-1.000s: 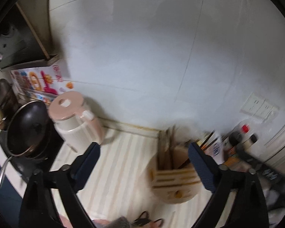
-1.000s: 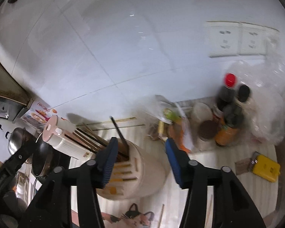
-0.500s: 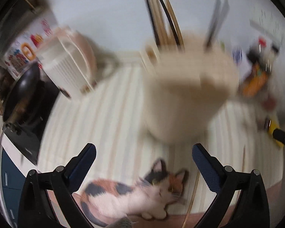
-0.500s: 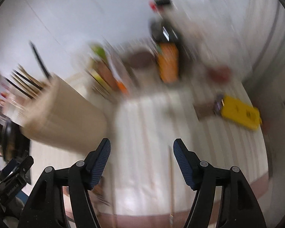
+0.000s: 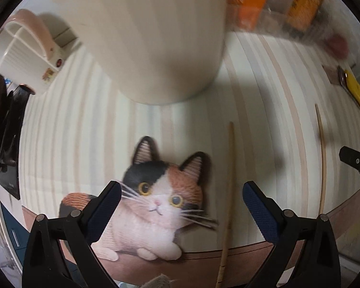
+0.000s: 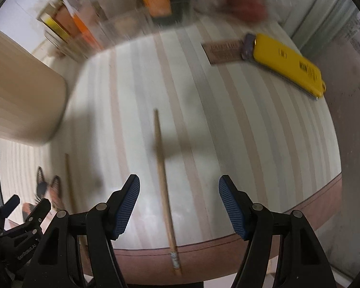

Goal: Organize utensils
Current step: 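Move both open tools down to the last wooden chopsticks on the mat, then grasp a wooden chopstick with the right tool while the left tool grasps another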

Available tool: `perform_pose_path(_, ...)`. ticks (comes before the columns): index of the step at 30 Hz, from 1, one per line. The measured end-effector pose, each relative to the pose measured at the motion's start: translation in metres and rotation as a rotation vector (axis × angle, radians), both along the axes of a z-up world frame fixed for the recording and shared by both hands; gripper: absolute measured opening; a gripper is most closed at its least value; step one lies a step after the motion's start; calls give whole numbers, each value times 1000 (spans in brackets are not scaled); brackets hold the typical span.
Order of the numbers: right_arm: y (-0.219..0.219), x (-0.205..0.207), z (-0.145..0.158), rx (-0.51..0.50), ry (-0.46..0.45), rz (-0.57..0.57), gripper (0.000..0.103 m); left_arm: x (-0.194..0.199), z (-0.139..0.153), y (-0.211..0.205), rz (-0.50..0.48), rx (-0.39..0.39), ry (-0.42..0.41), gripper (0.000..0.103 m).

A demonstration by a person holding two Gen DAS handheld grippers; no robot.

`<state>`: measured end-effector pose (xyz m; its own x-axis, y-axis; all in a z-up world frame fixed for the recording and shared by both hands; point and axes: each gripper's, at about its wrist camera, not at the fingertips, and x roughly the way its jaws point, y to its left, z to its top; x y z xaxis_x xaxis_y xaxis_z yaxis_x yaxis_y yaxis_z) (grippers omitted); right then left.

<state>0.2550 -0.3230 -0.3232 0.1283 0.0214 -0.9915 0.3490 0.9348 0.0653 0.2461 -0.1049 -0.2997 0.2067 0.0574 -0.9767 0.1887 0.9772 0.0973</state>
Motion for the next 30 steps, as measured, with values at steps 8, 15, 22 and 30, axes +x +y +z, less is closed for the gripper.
perform_pose_path(8,-5,-8,-26,5,54,-10,70,1,-26,-18,-38,7,68,103)
perform_pose_path(15,3,-8,-39,13,78,13,70,2,-37,-28,-58,-24,104,89)
perform_pose_path(22,21,0,-48,-20,98,62,56,9,-32,-17,-25,-80,106,34)
perform_pose_path(30,40,1,-45,-24,89,76,7,12,-26,21,15,-54,87,5)
